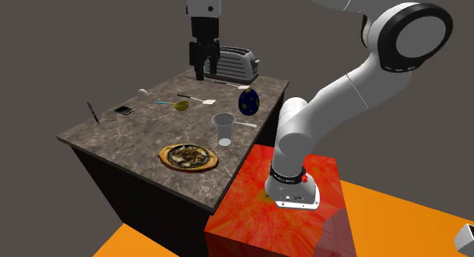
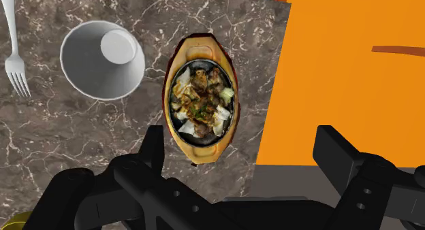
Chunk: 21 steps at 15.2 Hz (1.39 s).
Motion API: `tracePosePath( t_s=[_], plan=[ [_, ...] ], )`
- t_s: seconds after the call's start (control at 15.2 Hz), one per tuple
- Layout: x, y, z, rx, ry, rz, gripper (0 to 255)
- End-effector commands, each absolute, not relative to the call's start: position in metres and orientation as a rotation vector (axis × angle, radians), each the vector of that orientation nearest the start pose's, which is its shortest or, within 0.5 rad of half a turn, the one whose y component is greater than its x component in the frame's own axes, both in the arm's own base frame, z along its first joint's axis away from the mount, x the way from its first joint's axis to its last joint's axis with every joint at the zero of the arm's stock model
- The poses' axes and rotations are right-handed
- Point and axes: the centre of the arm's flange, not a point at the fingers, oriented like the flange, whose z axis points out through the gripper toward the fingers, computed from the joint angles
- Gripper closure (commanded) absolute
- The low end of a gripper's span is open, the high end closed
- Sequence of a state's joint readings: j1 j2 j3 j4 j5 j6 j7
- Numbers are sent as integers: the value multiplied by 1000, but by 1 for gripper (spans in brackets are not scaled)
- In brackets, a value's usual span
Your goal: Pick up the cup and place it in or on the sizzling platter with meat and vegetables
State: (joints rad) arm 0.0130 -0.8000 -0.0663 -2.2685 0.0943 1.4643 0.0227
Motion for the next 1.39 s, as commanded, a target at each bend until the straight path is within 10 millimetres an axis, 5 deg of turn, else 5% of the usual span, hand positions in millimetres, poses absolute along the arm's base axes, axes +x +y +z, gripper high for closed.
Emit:
tracePosePath(
  t_s=[0.0, 1.32],
  plan=[
    [292, -13, 627, -2999, 69, 6, 0],
    [281, -191, 412, -2871, 72, 9, 0]
  ],
)
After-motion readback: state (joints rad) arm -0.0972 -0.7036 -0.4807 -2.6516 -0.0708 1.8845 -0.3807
